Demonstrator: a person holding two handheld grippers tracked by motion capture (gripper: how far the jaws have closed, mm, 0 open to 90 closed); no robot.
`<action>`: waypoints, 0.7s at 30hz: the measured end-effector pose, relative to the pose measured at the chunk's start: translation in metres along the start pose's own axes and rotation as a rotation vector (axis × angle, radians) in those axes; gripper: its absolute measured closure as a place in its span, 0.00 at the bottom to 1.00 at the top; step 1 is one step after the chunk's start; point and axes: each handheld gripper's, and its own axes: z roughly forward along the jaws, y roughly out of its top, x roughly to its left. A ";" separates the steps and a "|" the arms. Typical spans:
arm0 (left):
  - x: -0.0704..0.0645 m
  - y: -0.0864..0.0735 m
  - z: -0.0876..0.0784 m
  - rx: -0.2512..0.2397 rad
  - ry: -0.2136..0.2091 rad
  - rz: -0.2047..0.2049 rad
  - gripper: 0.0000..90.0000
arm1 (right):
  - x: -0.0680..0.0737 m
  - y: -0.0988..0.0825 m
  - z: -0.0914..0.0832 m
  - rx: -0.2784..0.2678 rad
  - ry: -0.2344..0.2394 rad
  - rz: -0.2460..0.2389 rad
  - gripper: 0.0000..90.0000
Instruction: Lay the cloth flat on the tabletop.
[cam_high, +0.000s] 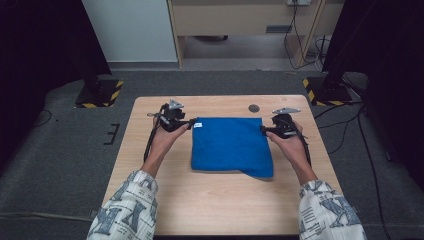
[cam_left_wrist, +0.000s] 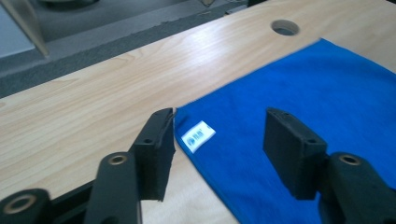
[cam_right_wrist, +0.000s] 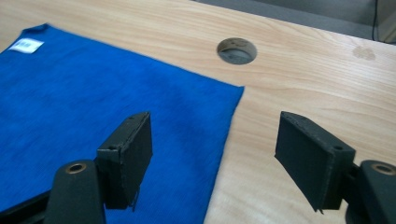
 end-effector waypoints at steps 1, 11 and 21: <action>-0.002 -0.003 -0.004 0.002 -0.006 0.006 0.45 | 0.002 -0.001 -0.002 0.006 0.009 -0.009 0.29; -0.021 -0.029 -0.030 -0.035 -0.065 0.006 0.47 | 0.017 -0.015 -0.026 -0.020 0.077 -0.043 0.35; -0.037 -0.049 -0.050 -0.061 -0.089 0.022 0.51 | 0.030 -0.030 -0.051 -0.075 0.113 -0.081 0.54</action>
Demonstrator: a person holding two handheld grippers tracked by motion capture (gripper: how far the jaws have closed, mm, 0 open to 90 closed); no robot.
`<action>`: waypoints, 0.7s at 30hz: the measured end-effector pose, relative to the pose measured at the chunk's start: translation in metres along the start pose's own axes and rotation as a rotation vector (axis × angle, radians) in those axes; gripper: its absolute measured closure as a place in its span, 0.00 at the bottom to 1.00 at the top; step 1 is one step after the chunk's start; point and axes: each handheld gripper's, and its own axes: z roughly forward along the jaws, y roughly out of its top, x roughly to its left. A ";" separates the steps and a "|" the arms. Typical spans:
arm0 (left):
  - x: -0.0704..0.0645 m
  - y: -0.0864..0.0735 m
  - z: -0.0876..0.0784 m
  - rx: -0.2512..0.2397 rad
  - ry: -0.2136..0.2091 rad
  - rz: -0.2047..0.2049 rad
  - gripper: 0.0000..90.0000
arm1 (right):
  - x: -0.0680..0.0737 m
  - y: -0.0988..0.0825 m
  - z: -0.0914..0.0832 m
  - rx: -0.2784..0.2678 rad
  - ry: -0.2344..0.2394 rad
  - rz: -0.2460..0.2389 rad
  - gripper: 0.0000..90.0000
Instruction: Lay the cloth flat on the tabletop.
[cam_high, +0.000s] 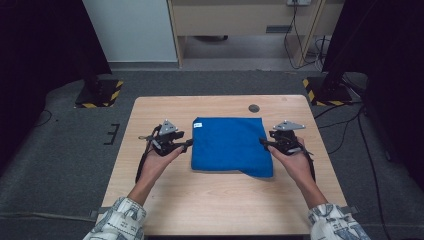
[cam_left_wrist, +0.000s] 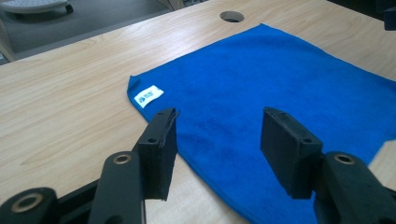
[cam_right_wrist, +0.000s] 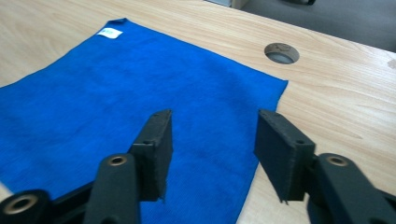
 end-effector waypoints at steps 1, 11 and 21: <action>-0.002 -0.002 -0.001 0.004 -0.005 0.000 0.52 | 0.001 -0.002 -0.002 -0.004 0.006 -0.005 0.54; -0.008 -0.024 -0.006 0.013 -0.013 0.007 0.57 | 0.001 -0.021 -0.014 0.001 0.015 0.015 0.61; -0.016 -0.050 -0.016 0.026 -0.018 0.023 0.60 | 0.002 -0.045 -0.028 -0.005 0.021 0.029 0.70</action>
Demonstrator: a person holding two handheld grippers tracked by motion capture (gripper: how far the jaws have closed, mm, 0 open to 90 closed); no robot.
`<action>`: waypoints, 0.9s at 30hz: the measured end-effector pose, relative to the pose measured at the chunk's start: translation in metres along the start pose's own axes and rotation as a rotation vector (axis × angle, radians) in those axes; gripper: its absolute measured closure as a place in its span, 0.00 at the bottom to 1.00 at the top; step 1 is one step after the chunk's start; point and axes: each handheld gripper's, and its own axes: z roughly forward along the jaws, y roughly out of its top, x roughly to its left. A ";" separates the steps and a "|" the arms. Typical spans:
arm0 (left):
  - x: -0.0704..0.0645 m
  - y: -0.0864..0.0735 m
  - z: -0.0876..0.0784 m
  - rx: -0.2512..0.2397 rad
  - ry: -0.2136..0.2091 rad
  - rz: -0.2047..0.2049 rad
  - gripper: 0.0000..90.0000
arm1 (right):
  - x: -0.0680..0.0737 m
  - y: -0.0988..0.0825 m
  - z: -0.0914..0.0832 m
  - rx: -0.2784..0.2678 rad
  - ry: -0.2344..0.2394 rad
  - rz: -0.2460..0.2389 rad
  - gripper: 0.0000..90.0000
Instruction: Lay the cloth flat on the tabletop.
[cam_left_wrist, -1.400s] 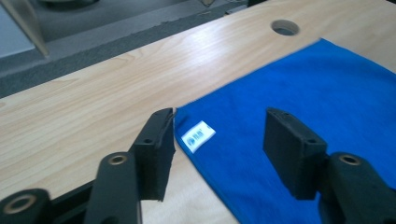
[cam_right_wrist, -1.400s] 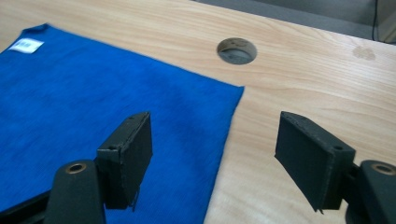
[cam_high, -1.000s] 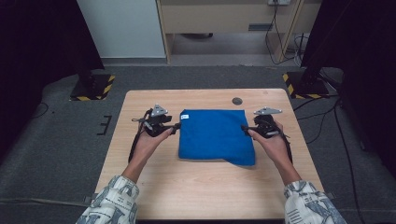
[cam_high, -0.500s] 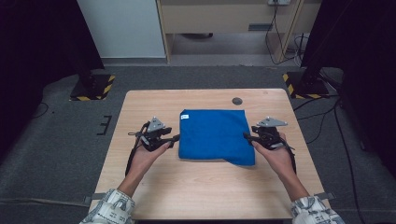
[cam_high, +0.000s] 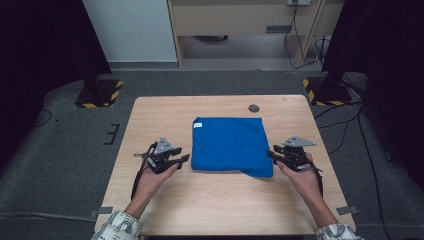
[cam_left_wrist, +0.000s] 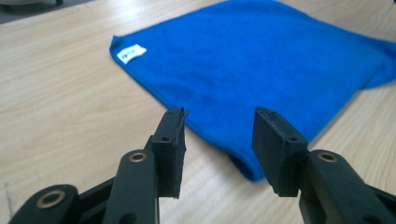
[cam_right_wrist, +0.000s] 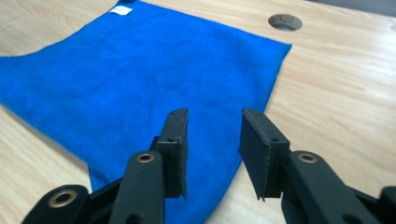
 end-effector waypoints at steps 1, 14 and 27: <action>-0.001 -0.003 0.000 0.009 -0.002 0.005 0.61 | 0.000 -0.003 -0.002 -0.001 0.000 0.006 0.70; -0.012 -0.030 0.000 0.052 -0.040 0.008 0.57 | 0.008 -0.030 -0.022 0.008 0.011 0.011 0.74; -0.026 -0.030 0.020 0.091 -0.060 0.045 0.45 | 0.014 -0.041 -0.018 0.077 0.030 0.015 0.60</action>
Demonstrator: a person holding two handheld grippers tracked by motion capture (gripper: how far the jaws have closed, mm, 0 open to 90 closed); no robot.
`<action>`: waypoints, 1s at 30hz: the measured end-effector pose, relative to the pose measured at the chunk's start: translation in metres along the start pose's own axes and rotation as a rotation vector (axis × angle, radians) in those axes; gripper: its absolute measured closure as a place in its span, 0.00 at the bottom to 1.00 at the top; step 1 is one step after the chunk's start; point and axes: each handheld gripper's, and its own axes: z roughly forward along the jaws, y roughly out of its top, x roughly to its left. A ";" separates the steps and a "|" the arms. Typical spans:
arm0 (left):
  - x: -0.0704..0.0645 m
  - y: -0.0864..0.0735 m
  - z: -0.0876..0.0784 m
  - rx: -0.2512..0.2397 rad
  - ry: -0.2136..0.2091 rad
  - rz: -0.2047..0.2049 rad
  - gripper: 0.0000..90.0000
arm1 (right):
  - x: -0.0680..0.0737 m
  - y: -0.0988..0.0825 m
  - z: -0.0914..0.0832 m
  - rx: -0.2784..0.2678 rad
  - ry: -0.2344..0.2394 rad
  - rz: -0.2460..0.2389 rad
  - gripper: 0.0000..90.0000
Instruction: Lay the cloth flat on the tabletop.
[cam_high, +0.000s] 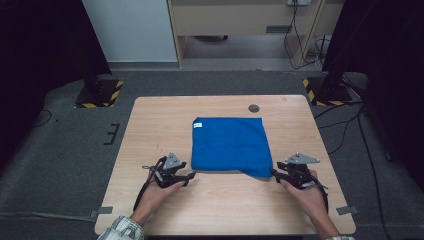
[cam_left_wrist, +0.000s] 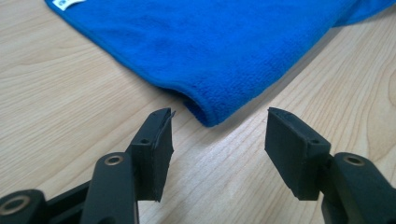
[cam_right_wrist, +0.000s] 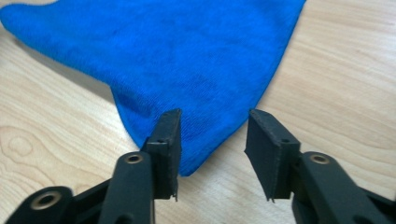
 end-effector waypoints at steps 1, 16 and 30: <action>-0.001 0.000 0.002 0.002 -0.001 0.001 0.44 | 0.001 0.000 0.001 0.000 0.001 -0.001 0.58; -0.004 0.004 0.015 0.019 0.001 0.018 0.43 | 0.011 -0.008 0.009 0.066 0.025 -0.014 0.38; -0.001 0.011 0.020 0.001 -0.012 -0.001 0.51 | 0.016 -0.009 0.017 0.101 0.004 -0.072 0.51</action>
